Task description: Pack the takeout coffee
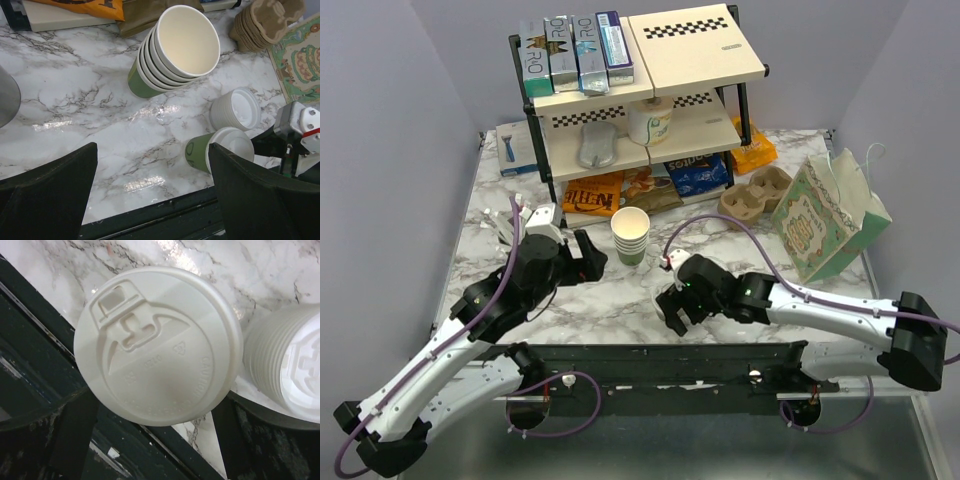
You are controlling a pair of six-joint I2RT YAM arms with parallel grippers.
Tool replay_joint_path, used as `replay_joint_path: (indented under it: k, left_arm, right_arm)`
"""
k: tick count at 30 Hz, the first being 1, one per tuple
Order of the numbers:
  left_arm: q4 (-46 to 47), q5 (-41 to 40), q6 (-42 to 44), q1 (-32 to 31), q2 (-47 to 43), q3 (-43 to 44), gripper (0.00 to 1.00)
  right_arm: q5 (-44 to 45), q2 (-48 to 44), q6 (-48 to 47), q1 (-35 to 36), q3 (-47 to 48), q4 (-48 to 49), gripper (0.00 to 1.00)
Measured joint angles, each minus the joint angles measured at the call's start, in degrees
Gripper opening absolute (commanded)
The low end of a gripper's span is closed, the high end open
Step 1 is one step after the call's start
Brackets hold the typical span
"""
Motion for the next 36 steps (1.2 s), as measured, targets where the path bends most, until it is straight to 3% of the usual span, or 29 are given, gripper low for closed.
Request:
replay_joint_path:
  k: [8, 23, 36]
  left_arm:
    - [0.0, -0.1, 0.5, 0.0, 0.0, 1.8, 0.99]
    - [-1.3, -0.9, 0.5, 0.0, -0.2, 2.4, 0.99]
    - [-4.2, -2.8, -2.0, 0.0, 0.3, 3.1, 0.99]
  right_arm:
    - [-2.8, 5.9, -2.8, 0.0, 1.7, 7.7, 0.96]
    - [-6.9, 20.7, -5.5, 0.8, 14.1, 18.3, 0.94]
    - [-5.0, 18.5, -7.2, 1.2, 5.5, 17.9, 0.94]
